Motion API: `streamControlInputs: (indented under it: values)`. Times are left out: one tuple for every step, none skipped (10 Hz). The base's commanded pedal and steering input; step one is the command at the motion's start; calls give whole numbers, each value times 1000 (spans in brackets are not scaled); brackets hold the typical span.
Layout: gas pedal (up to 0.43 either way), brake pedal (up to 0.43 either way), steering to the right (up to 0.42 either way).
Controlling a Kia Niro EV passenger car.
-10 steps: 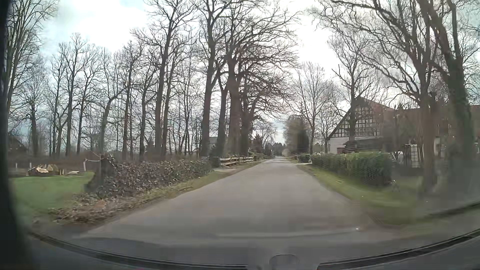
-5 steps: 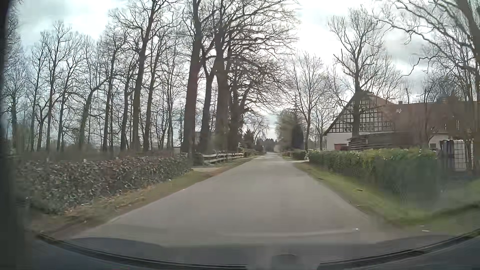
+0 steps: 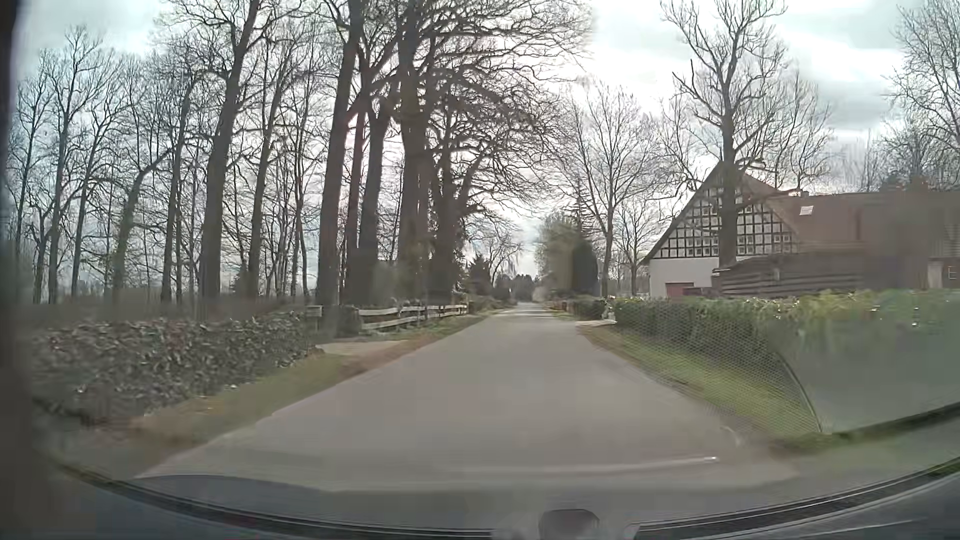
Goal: Follow the waypoints while adhering to traffic rules and regulations
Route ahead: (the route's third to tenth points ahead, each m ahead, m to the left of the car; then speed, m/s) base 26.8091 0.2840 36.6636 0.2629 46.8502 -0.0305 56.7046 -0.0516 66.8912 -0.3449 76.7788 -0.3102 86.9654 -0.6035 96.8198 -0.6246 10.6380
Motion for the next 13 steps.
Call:
streamControlInputs:
  values:
    - [339, 0, 3]
    - [339, 0, 0]
    - [350, 0, 1]
    - [350, 0, 3]
    - [350, 0, 4]
    - [339, 0, 5]
    - [339, 0, 5]
    - [319, 0, 5]
    - [299, 0, 5]
    - [299, 0, 5]
    - [299, 0, 5]
    - [299, 0, 5]
    - [299, 0, 5]
